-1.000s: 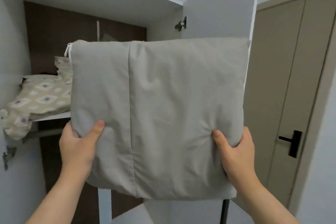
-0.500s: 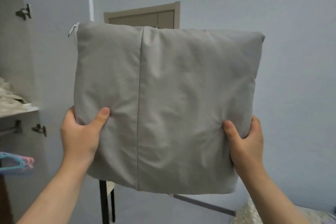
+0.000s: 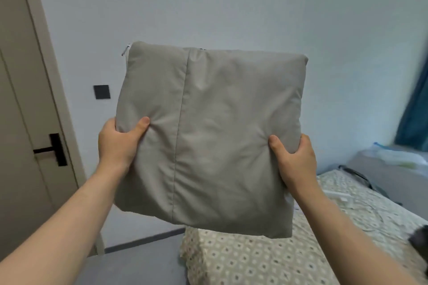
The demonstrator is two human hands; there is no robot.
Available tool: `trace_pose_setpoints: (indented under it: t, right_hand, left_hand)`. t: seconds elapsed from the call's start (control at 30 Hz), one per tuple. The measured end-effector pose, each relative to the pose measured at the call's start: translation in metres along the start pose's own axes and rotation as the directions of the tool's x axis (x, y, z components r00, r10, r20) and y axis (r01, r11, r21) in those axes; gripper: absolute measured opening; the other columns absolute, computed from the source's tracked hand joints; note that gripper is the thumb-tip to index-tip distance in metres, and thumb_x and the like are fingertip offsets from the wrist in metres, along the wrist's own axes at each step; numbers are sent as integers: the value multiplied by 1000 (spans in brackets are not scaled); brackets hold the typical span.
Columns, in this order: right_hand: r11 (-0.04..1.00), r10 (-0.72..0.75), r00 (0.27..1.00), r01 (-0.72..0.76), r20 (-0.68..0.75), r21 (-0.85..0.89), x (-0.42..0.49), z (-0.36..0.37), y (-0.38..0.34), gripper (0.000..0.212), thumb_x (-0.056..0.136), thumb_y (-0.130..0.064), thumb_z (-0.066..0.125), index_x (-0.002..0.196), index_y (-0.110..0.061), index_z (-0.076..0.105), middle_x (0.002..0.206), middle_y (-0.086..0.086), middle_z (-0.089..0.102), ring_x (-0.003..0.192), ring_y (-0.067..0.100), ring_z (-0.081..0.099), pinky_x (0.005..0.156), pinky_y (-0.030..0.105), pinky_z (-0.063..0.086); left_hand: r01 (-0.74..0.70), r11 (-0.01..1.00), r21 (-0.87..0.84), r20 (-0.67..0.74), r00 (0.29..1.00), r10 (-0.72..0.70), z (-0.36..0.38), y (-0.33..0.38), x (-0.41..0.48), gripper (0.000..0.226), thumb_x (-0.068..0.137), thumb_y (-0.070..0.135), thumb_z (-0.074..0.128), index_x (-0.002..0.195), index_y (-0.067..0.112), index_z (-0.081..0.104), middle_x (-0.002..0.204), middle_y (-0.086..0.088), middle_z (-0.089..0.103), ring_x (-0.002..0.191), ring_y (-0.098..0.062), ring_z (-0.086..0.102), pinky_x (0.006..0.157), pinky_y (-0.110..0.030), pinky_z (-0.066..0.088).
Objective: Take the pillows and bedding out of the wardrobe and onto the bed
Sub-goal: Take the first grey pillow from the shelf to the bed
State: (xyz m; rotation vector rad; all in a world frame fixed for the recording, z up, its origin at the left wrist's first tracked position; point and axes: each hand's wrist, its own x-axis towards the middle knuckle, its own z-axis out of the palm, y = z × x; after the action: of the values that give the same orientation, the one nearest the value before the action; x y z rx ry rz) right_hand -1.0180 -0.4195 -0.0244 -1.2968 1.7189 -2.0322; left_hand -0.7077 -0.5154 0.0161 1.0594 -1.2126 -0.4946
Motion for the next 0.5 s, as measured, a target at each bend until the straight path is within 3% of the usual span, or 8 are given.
trace_pose_setpoints:
  t: [0.1, 0.17, 0.33, 0.5]
  right_hand:
    - [992, 74, 993, -83, -94, -94, 22, -23, 39, 42, 80, -42, 69, 108, -16, 52, 99, -4, 57, 91, 17, 54, 78, 30, 38]
    - [970, 121, 960, -168, -251, -178, 54, -34, 89, 43, 80, -43, 69, 109, -16, 53, 100, -4, 57, 91, 18, 54, 79, 31, 39]
    - [919, 246, 913, -326, -325, -221, 67, -37, 144, 47, 77, -47, 70, 110, -19, 53, 102, -3, 58, 94, 19, 56, 82, 35, 44]
    - [768, 436, 711, -614, -552, -184, 64, -36, 244, 53, 70, -52, 69, 112, -22, 54, 108, -3, 65, 99, 20, 62, 86, 37, 49]
  left_hand:
    - [30, 999, -18, 161, 987, -27, 82, -30, 13, 43, 73, 46, 73, 100, 16, 60, 97, 0, 63, 87, -21, 59, 74, -30, 43]
    - [41, 999, -3, 336, 941, -38, 173, -62, 33, 46, 72, 48, 73, 102, 14, 62, 98, -1, 65, 88, -22, 61, 74, -32, 45]
    - [112, 994, -3, 500, 861, -95, 257, -129, 40, 44, 74, 46, 73, 103, 16, 60, 102, -3, 63, 90, -24, 59, 77, -33, 44]
    - [121, 985, 125, 795, 582, -173, 398, -218, 27, 53, 76, 42, 72, 113, 5, 62, 113, -12, 65, 94, -26, 59, 82, -36, 46]
